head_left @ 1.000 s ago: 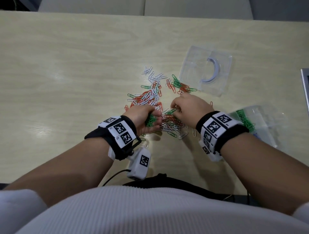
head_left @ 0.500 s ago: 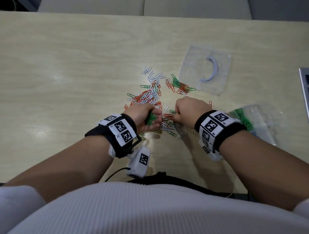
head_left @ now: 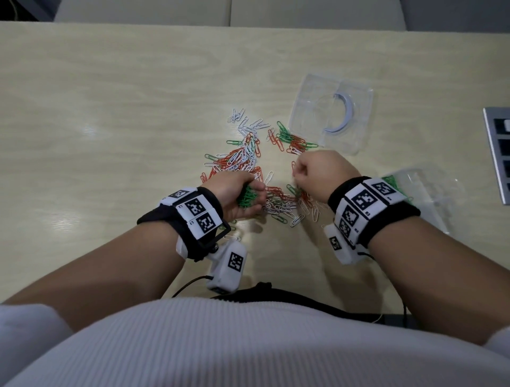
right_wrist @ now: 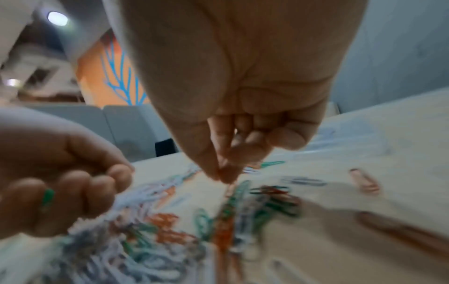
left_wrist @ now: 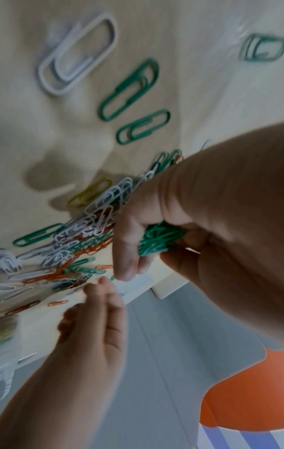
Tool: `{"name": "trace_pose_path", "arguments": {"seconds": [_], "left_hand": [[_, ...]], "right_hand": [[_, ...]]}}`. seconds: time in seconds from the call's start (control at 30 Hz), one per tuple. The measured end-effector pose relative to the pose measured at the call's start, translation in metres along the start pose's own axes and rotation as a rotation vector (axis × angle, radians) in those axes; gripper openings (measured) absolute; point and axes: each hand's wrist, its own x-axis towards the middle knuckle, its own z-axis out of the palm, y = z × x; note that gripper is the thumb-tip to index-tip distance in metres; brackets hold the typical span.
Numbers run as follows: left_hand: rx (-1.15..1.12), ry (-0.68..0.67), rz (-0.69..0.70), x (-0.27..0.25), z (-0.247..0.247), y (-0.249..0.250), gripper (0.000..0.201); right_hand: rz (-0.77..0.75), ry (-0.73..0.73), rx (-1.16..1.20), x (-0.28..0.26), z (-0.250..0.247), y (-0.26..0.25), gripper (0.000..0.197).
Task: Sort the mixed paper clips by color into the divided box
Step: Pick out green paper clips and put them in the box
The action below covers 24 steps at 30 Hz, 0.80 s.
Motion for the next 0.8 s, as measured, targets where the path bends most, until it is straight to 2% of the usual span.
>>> {"name": "trace_pose_path", "arguments": {"seconds": [0.1, 0.3, 0.43, 0.6, 0.7, 0.8], "left_hand": [[-0.014, 0.005, 0.002, -0.002, -0.002, -0.001, 0.032], [0.027, 0.024, 0.012, -0.004, 0.002, -0.002, 0.03], [0.042, 0.033, 0.007, -0.004, 0.004, -0.003, 0.03], [0.026, 0.039, 0.017, -0.002, 0.005, -0.004, 0.03], [0.023, 0.043, 0.011, 0.0, 0.007, -0.005, 0.031], [0.038, 0.062, 0.015, 0.002, 0.009, -0.005, 0.028]], "right_hand": [[0.072, -0.12, -0.11, -0.002, 0.006, 0.012, 0.016], [0.04, -0.008, -0.181, -0.001, 0.009, 0.007, 0.014], [-0.008, -0.043, -0.266, -0.004, 0.021, -0.005, 0.017], [0.021, -0.125, -0.251, -0.005, 0.023, -0.01, 0.019], [-0.011, -0.117, -0.157, -0.009, 0.024, -0.012, 0.019], [-0.058, -0.016, 0.126, -0.017, 0.021, -0.022, 0.011]]}}
